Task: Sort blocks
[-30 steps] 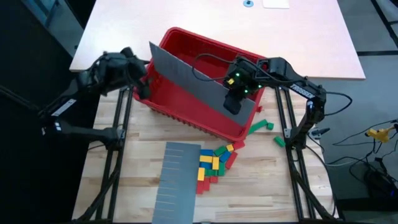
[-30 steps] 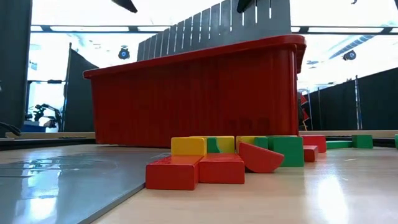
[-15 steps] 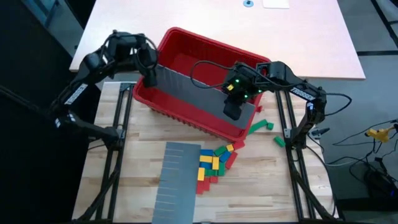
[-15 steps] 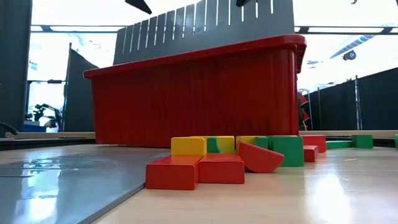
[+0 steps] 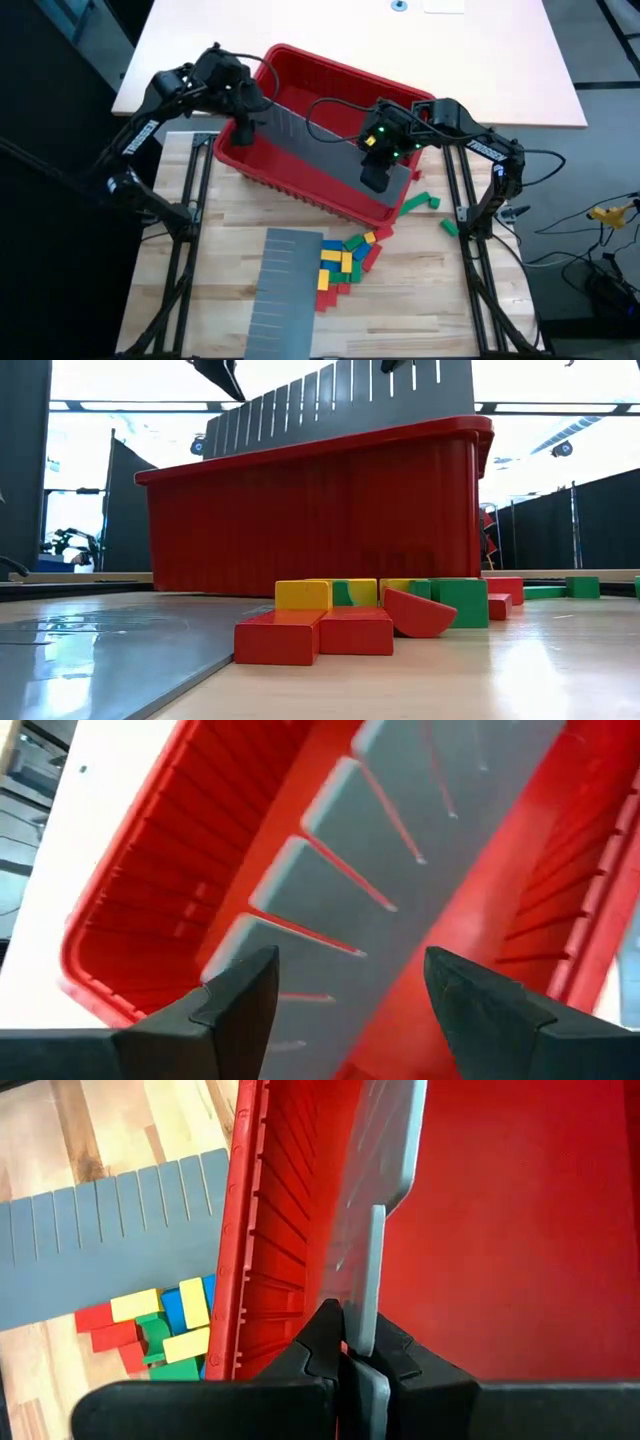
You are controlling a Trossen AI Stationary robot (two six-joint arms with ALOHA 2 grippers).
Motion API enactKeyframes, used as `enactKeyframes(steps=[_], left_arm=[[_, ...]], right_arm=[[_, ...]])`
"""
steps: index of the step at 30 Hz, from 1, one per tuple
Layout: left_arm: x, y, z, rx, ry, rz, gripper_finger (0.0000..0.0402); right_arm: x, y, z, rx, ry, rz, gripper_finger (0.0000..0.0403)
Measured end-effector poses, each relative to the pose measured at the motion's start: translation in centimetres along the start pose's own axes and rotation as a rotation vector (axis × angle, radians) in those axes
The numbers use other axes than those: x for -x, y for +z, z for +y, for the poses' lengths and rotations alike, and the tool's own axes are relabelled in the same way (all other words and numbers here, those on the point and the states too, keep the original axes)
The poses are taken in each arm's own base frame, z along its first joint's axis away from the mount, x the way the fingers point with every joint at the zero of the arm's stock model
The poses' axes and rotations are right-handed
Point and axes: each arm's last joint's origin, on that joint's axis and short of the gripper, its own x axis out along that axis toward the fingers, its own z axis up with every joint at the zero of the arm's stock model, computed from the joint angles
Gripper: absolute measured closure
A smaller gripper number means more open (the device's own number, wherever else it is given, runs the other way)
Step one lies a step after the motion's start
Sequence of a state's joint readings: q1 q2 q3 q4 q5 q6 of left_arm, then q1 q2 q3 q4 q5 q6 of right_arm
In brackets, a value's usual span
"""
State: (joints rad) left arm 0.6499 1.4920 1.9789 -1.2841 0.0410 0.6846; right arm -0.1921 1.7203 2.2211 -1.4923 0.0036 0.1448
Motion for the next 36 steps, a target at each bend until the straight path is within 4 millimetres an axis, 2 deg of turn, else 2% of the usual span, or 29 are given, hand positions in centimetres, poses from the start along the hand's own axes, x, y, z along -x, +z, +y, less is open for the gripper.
enactKeyframes(steps=[9,22,27,33,36], left_arm=[[0.7,0.8,1.2,-0.018,0.059,-0.047,0.0157],[-2.0,0.5,1.4,-0.014,-0.041,0.042,0.0181],[-2.5,-0.1,1.3,0.021,-0.088,0.091,0.0238],[-2.5,-0.2,1.3,0.026,-0.096,0.100,0.0375],[-2.3,-0.2,1.4,0.022,-0.085,0.095,0.0396]], right_arm=[[0.0,-0.1,0.0,0.007,0.003,0.008,0.0403],[0.1,-0.1,0.0,0.008,0.002,0.008,0.0403],[0.1,-0.2,0.0,0.008,0.001,0.012,0.0403],[0.9,-0.1,-0.1,0.018,-0.022,-0.009,0.0403],[1.3,0.0,-0.3,0.016,-0.038,-0.028,0.0403]])
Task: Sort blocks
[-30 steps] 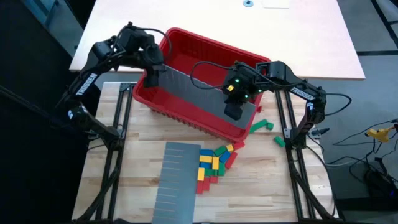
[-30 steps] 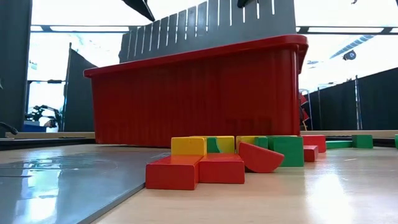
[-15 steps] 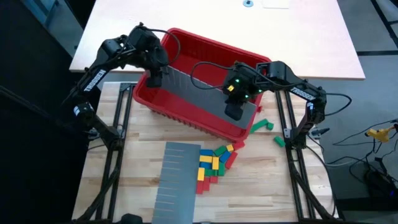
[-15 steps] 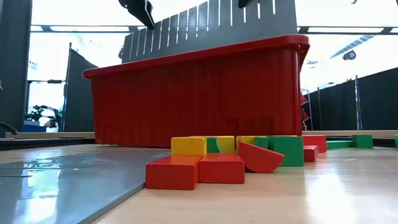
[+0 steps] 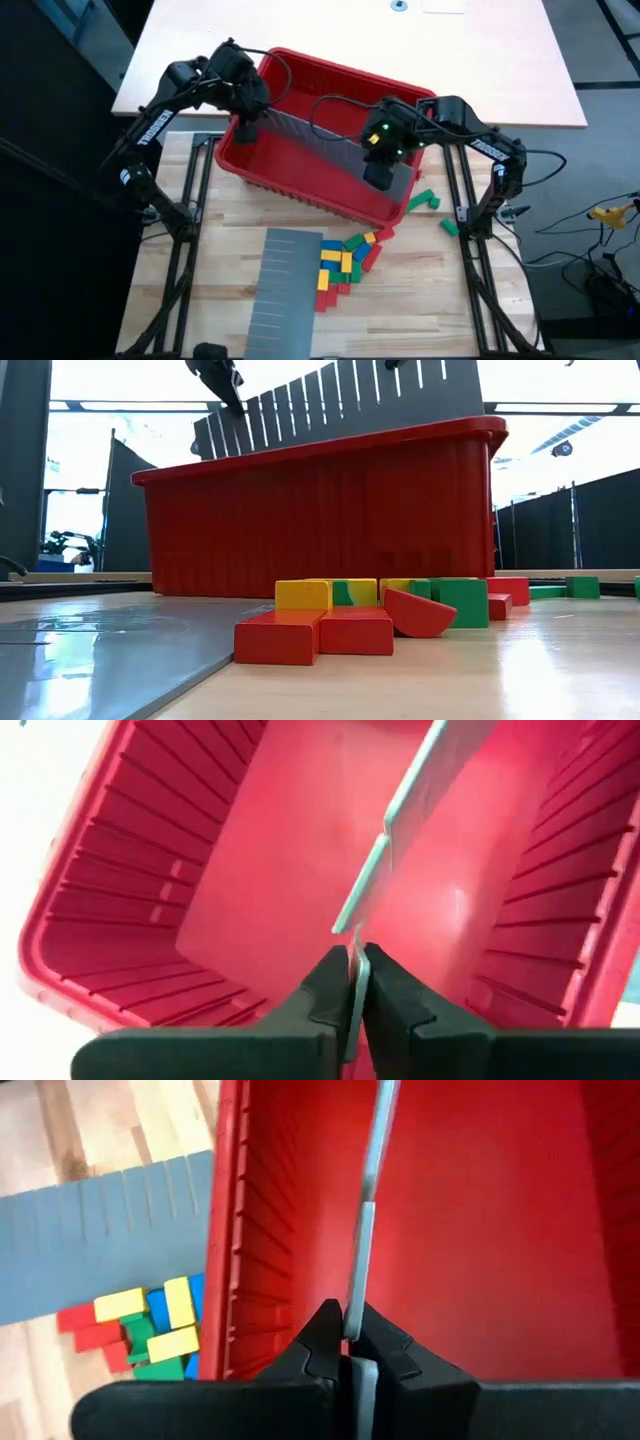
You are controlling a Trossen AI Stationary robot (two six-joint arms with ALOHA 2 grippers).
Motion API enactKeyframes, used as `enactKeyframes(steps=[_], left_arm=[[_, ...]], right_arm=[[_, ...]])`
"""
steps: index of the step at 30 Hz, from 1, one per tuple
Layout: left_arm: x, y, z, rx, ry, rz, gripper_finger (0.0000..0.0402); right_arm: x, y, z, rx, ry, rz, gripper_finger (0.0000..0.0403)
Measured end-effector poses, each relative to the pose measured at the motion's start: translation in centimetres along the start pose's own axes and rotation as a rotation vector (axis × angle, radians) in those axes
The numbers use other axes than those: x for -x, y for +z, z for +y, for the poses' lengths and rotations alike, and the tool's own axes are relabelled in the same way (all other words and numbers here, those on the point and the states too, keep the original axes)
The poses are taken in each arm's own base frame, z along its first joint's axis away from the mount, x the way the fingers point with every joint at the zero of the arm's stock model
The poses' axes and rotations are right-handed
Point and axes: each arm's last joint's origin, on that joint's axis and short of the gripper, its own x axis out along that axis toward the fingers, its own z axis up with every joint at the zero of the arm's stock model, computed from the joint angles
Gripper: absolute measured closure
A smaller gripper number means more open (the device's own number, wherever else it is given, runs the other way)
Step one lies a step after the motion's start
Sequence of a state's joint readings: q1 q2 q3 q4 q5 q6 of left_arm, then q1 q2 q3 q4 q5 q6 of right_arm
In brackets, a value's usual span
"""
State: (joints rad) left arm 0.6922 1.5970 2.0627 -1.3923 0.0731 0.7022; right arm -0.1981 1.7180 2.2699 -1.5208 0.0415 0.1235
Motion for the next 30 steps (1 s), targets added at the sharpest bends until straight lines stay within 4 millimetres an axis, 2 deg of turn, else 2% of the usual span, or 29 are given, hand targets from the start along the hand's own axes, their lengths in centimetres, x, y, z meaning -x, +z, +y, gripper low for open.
enactKeyframes(steps=[6,14,19,30], left_arm=[[1.0,0.3,0.2,-0.015,0.046,-0.028,0.0400],[3.0,1.0,0.8,-0.028,0.153,-0.096,0.0401],[3.1,1.1,0.8,-0.031,0.158,-0.102,0.0401],[3.0,1.4,1.3,-0.029,0.175,-0.146,0.0402]], right_arm=[[0.3,0.1,-0.3,0.006,-0.036,-0.019,0.0403],[0.7,0.3,-2.1,0.035,-0.259,-0.047,0.0403],[0.6,0.4,-3.1,0.009,-0.282,-0.045,0.0403],[0.5,0.3,-3.0,-0.006,-0.257,-0.038,0.0403]])
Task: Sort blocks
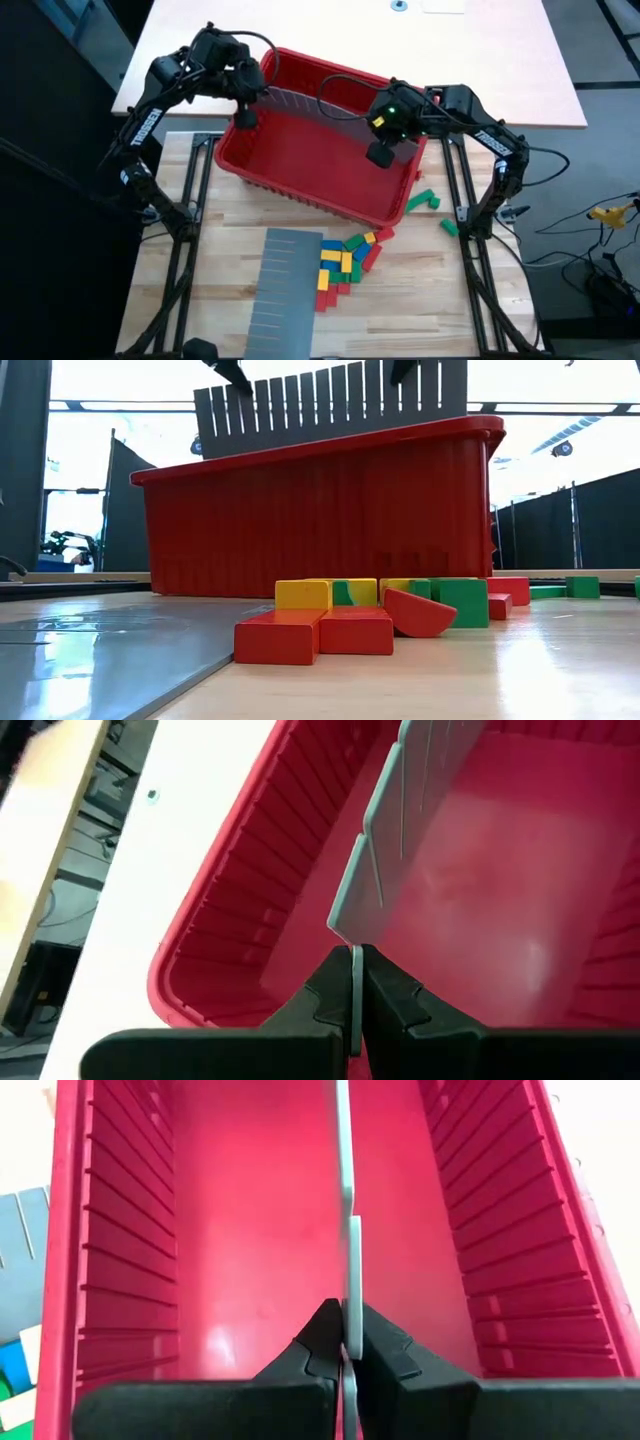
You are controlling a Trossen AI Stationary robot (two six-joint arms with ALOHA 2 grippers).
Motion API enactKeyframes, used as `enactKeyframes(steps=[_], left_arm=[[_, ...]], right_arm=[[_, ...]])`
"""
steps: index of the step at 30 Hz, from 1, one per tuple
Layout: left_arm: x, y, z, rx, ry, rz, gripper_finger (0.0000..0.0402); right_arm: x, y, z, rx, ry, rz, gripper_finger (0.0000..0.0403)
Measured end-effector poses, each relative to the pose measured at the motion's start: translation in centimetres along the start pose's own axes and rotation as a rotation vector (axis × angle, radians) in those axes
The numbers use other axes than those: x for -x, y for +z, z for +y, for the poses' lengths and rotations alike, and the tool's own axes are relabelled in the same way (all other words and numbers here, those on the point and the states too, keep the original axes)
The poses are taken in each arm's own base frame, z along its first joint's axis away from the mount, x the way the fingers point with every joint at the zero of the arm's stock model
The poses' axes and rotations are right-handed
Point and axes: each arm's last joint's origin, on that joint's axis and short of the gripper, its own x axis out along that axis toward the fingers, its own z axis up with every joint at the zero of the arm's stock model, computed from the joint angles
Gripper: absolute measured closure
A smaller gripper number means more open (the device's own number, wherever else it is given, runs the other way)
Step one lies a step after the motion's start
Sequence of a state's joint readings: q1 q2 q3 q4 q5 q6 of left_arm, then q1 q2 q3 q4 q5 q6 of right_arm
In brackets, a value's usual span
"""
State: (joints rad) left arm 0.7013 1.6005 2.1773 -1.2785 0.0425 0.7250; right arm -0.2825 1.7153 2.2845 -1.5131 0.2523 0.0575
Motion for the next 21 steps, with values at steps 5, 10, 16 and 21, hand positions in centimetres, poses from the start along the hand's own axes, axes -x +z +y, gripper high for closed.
enactKeyframes(steps=[5,10,16,21], left_arm=[[-0.01,0.06,-0.07,0.000,-0.023,-0.020,0.0402],[-0.01,0.10,-0.09,0.008,-0.033,-0.032,0.0402],[0.01,0.14,-0.12,0.015,-0.042,-0.041,0.0402],[-0.02,0.21,-0.14,0.021,-0.056,-0.057,0.0402]], right_arm=[[-0.02,-0.06,-0.05,0.004,-0.004,0.007,0.0403],[-0.02,-0.08,-0.06,0.000,-0.004,0.008,0.0403],[-0.01,-0.36,-0.04,-0.011,0.006,0.037,0.0403],[0.01,-0.50,-0.05,-0.019,0.005,0.051,0.0403]])
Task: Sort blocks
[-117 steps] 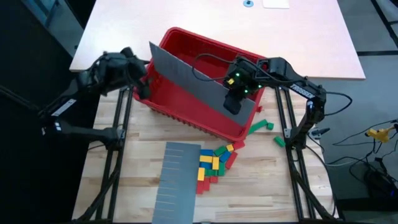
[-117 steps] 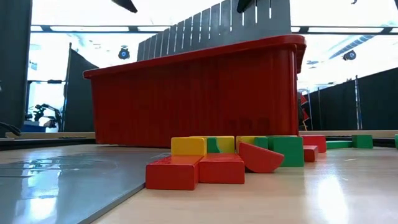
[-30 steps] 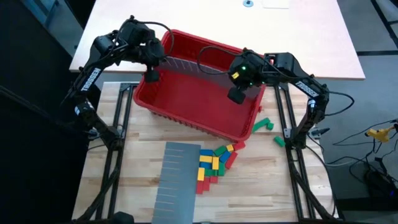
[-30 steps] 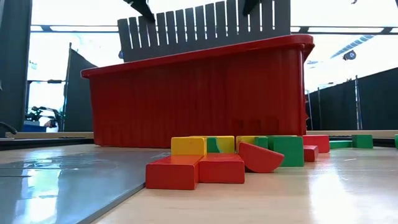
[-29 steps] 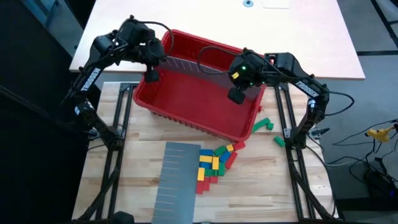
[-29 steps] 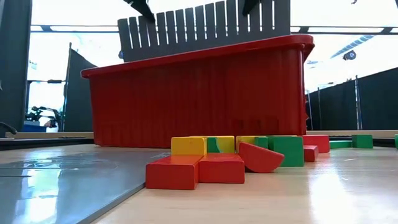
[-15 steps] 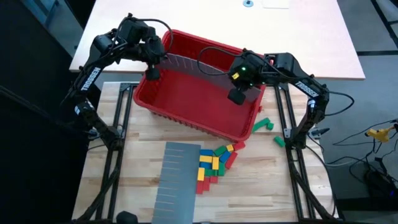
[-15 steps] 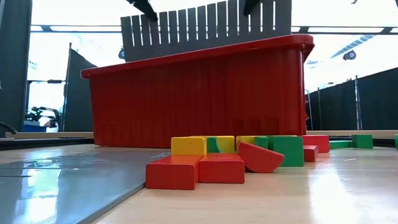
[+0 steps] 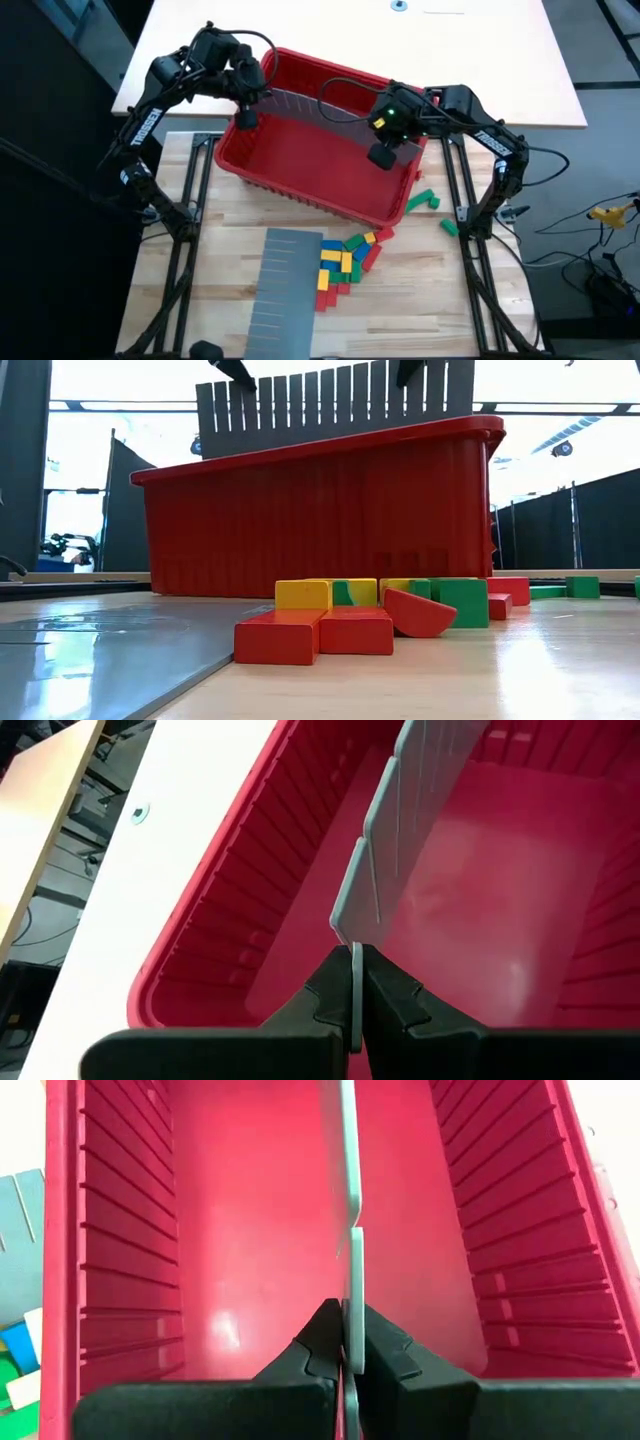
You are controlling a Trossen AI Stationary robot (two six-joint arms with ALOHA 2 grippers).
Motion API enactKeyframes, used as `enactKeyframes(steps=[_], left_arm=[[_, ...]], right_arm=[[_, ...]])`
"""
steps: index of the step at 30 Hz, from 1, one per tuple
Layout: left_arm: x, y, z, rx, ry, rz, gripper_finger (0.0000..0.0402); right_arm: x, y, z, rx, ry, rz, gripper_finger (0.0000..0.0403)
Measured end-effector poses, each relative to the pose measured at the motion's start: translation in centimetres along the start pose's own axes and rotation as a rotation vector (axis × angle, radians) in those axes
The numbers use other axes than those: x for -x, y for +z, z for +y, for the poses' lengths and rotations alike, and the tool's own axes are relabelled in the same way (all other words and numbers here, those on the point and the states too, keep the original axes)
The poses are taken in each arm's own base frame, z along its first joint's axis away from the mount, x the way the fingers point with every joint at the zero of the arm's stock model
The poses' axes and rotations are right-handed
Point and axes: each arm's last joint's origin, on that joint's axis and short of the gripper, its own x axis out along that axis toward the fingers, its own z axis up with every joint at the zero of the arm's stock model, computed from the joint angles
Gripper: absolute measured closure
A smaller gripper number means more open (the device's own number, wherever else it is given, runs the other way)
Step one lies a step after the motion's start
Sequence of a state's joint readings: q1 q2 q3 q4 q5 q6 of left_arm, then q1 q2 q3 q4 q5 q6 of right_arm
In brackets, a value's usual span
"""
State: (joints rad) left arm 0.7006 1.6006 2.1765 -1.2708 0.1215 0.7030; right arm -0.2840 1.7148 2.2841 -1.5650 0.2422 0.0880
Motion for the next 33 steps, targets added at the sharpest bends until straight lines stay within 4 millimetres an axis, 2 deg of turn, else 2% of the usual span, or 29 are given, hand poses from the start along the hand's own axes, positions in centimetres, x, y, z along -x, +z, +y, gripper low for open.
enactKeyframes(steps=[14,33], left_arm=[[-2.9,0.0,0.4,0.022,-0.050,0.036,0.0401],[-3.0,-0.3,0.7,0.034,-0.045,0.046,0.0401]], right_arm=[[1.7,-0.1,-0.3,-0.035,0.023,-0.041,0.0403],[1.7,0.1,-0.3,-0.031,0.043,-0.059,0.0403]])
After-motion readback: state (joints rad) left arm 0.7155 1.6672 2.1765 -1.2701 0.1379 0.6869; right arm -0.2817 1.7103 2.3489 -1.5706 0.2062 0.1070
